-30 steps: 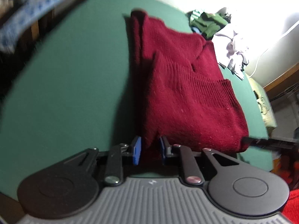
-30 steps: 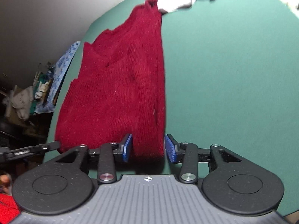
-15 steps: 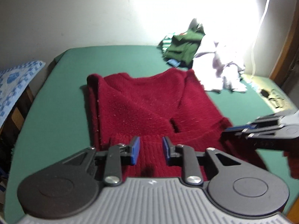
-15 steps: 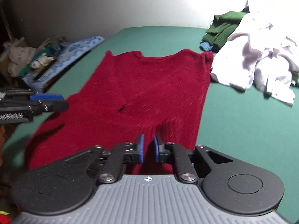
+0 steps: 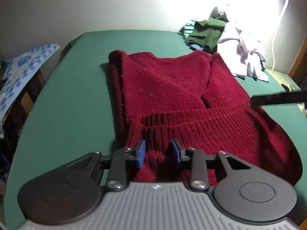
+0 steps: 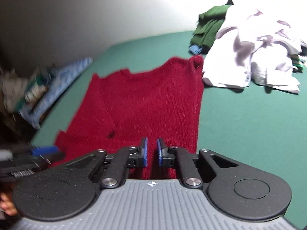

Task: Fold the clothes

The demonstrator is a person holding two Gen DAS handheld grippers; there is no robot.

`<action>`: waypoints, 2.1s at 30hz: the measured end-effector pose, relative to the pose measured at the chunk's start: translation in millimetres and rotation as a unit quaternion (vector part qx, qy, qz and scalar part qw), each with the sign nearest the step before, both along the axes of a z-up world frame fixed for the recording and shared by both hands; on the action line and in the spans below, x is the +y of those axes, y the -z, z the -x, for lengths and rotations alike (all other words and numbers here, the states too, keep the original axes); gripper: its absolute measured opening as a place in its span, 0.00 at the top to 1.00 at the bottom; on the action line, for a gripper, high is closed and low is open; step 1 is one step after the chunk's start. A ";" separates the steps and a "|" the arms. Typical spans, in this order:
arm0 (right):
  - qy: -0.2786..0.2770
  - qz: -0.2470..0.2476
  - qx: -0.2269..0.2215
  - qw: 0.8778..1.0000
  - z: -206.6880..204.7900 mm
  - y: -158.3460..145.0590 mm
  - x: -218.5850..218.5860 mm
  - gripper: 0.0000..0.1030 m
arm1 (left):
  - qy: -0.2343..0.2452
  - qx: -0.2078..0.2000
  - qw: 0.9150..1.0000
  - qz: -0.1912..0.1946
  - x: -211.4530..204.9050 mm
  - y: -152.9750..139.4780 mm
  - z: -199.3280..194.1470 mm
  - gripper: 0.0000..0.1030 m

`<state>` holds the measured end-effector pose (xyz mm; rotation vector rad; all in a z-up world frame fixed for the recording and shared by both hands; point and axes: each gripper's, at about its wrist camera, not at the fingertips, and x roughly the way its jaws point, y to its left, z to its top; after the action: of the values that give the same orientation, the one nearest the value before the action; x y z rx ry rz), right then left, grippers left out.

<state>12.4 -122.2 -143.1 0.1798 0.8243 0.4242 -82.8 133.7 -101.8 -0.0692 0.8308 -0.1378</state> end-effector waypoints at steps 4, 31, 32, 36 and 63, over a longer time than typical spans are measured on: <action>0.009 0.023 0.019 1.000 -4.5 14.4 4.8 0.90 | 0.005 -0.001 1.000 0.010 3.0 2.0 0.5 0.65; -0.099 0.109 0.088 0.985 -133.5 -21.2 14.9 0.81 | -0.026 0.038 0.994 0.098 87.3 33.2 -196.6 0.67; -0.097 0.109 0.086 0.986 -137.5 -18.3 13.5 0.82 | -0.029 0.036 0.994 0.099 89.3 34.0 -198.4 0.67; -0.068 0.093 0.084 0.990 -152.6 -3.9 2.7 0.82 | -0.033 0.030 0.995 0.085 93.2 32.2 -202.1 0.67; -0.037 -0.031 0.075 0.996 -185.6 11.3 -28.4 0.61 | 0.045 0.018 0.996 0.076 99.9 39.5 -236.3 0.28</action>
<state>198.0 -150.5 -154.4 0.2421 0.9680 0.5113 153.4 233.6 -141.3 -0.1787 0.8596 -0.2854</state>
